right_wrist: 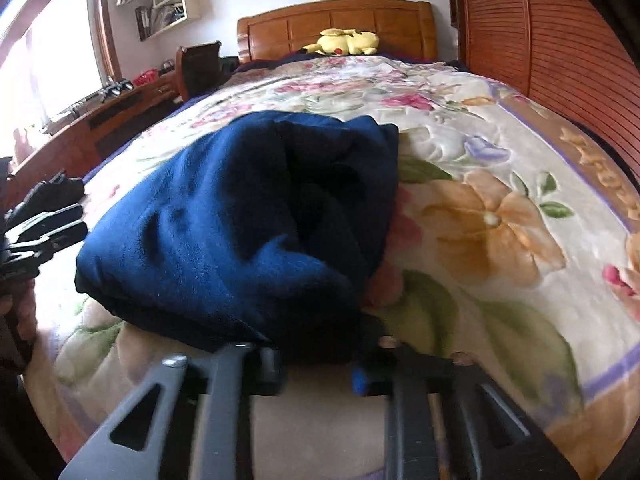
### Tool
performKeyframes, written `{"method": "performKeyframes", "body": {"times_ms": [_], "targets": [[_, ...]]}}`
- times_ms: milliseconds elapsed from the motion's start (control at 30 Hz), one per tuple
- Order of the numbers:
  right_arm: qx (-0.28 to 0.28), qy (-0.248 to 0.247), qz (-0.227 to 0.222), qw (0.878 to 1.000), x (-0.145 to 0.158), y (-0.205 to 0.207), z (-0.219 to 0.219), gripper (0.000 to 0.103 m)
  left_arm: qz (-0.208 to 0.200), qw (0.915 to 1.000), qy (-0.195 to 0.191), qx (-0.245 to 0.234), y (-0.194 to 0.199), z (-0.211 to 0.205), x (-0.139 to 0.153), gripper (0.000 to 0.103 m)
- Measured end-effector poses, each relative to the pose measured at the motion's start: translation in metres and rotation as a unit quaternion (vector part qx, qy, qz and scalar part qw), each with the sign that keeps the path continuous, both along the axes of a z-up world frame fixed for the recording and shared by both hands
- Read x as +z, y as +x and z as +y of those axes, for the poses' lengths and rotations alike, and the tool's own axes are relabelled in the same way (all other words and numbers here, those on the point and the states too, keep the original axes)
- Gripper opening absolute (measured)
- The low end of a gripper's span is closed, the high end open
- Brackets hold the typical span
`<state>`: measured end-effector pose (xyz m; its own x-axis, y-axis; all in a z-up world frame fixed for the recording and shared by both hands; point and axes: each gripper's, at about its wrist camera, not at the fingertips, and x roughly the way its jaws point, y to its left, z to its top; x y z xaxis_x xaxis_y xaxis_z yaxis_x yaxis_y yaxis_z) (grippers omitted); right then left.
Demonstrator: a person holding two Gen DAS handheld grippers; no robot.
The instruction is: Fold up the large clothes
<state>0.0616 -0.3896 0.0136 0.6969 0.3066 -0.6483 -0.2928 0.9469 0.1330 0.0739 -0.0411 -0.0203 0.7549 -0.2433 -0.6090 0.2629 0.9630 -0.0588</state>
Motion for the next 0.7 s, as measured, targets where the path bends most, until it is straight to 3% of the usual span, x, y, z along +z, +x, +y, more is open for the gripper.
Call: {"method": "performKeyframes", "body": {"times_ms": [100, 367, 500, 700], "targets": [[0.003, 0.013, -0.013, 1.0, 0.006, -0.007, -0.01, 0.013, 0.001, 1.0, -0.003, 0.001, 0.004, -0.001, 0.001, 0.08], [0.005, -0.042, -0.035, 0.999, 0.013, -0.016, -0.024, 0.011, 0.008, 1.0, -0.004, -0.002, 0.029, -0.013, 0.005, 0.08], [-0.018, -0.061, -0.051, 0.997, 0.025, -0.025, -0.044, 0.01, 0.007, 0.9996, 0.027, -0.003, 0.05, -0.024, 0.007, 0.08], [-0.076, -0.084, -0.064, 0.991, 0.043, -0.044, -0.094, 0.01, 0.022, 0.9994, 0.017, -0.019, 0.085, -0.039, 0.013, 0.08]]}}
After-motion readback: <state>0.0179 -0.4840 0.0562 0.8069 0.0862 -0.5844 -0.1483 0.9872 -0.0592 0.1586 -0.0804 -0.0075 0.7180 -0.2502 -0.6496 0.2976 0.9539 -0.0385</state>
